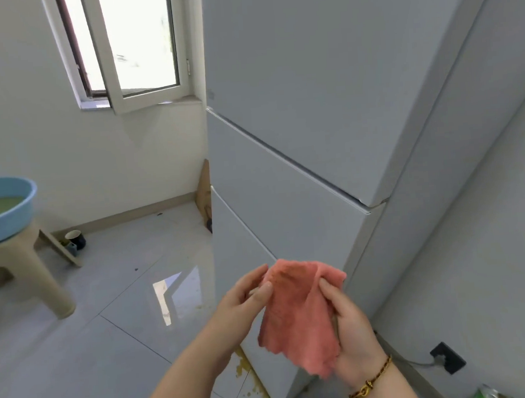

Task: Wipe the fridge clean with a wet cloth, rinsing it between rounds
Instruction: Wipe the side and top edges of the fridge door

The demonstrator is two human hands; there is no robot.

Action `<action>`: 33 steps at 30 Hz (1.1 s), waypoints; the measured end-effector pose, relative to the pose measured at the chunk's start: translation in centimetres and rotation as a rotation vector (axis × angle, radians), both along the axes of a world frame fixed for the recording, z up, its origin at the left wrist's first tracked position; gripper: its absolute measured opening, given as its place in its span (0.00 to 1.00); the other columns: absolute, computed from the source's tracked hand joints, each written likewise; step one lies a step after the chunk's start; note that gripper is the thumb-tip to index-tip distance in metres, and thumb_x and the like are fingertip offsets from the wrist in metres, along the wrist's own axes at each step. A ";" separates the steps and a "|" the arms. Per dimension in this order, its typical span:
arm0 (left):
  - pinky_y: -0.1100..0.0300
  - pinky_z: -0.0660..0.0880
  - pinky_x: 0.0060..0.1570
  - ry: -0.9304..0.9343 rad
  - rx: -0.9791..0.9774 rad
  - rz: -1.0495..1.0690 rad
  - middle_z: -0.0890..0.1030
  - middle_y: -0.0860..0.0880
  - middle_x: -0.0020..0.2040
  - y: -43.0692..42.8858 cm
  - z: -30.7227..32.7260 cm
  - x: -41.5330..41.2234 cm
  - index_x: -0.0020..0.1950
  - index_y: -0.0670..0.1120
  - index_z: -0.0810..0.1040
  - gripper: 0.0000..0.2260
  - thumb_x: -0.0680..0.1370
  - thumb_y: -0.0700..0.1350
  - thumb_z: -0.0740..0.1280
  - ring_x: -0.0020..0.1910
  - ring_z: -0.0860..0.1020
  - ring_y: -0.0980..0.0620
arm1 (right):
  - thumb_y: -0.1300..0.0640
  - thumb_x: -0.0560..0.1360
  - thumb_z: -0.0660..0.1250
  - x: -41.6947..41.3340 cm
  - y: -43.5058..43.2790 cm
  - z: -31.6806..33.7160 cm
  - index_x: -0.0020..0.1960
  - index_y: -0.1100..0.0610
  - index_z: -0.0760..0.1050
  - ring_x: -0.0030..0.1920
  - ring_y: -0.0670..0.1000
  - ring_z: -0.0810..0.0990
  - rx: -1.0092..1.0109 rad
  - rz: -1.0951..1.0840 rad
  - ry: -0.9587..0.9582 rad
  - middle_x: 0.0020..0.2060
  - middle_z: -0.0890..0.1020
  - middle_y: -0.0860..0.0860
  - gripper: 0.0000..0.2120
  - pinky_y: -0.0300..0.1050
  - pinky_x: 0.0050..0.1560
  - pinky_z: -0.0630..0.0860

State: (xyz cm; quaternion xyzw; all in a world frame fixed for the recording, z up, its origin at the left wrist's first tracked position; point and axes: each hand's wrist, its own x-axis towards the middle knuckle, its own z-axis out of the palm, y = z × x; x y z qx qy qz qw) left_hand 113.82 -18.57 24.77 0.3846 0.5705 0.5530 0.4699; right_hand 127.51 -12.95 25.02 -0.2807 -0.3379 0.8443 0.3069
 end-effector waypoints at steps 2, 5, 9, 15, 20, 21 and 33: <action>0.73 0.73 0.45 -0.016 0.003 -0.014 0.79 0.59 0.52 -1.1 0.3 -1.4 0.57 0.54 0.75 0.14 0.72 0.52 0.63 0.50 0.77 0.65 | 0.50 0.68 0.60 -1.5 -0.6 0.3 0.51 0.62 0.82 0.51 0.58 0.82 -0.024 0.031 -0.011 0.52 0.81 0.62 0.21 0.50 0.44 0.80; 0.75 0.72 0.37 -0.052 0.001 0.046 0.81 0.57 0.41 -2.6 0.3 -3.9 0.46 0.49 0.79 0.05 0.76 0.43 0.63 0.41 0.79 0.66 | 0.50 0.68 0.59 -4.4 -1.9 0.3 0.47 0.63 0.83 0.50 0.58 0.82 -0.019 0.095 -0.031 0.51 0.82 0.63 0.21 0.51 0.49 0.78; 0.74 0.71 0.33 -0.057 0.034 0.229 0.80 0.58 0.31 -3.6 -0.4 -8.1 0.38 0.46 0.78 0.04 0.72 0.39 0.70 0.33 0.77 0.64 | 0.50 0.78 0.54 -8.2 -2.0 0.0 0.50 0.63 0.81 0.50 0.56 0.82 0.020 0.146 -0.128 0.50 0.82 0.62 0.21 0.51 0.51 0.77; 0.61 0.69 0.29 0.009 -0.107 0.374 0.73 0.50 0.27 -2.5 -1.2 -15.6 0.28 0.48 0.70 0.09 0.59 0.47 0.70 0.30 0.73 0.49 | 0.54 0.79 0.56 -14.9 2.0 -1.5 0.50 0.58 0.78 0.46 0.51 0.82 0.256 0.178 -0.399 0.45 0.84 0.55 0.13 0.44 0.46 0.77; 0.63 0.64 0.28 0.067 -0.240 0.442 0.73 0.49 0.33 2.1 -1.9 -23.1 0.33 0.44 0.69 0.13 0.68 0.42 0.74 0.30 0.70 0.53 | 0.58 0.77 0.62 -22.3 8.2 -2.5 0.43 0.58 0.79 0.33 0.51 0.73 0.351 0.194 -0.543 0.34 0.78 0.54 0.09 0.42 0.30 0.66; 0.62 0.65 0.28 0.040 -0.243 0.475 0.73 0.48 0.33 3.3 -1.9 -24.5 0.33 0.43 0.70 0.11 0.70 0.40 0.72 0.30 0.71 0.52 | 0.59 0.77 0.62 -24.1 9.3 -2.8 0.44 0.58 0.79 0.33 0.51 0.74 0.338 0.177 -0.537 0.35 0.79 0.55 0.08 0.42 0.30 0.67; 0.63 0.79 0.35 -0.180 0.059 0.584 0.84 0.42 0.41 18.2 4.3 -38.9 0.47 0.41 0.79 0.08 0.76 0.43 0.63 0.38 0.82 0.50 | 0.64 0.75 0.64 -43.3 19.1 2.8 0.48 0.48 0.74 0.36 0.37 0.80 0.714 0.260 -0.245 0.33 0.82 0.43 0.11 0.31 0.38 0.75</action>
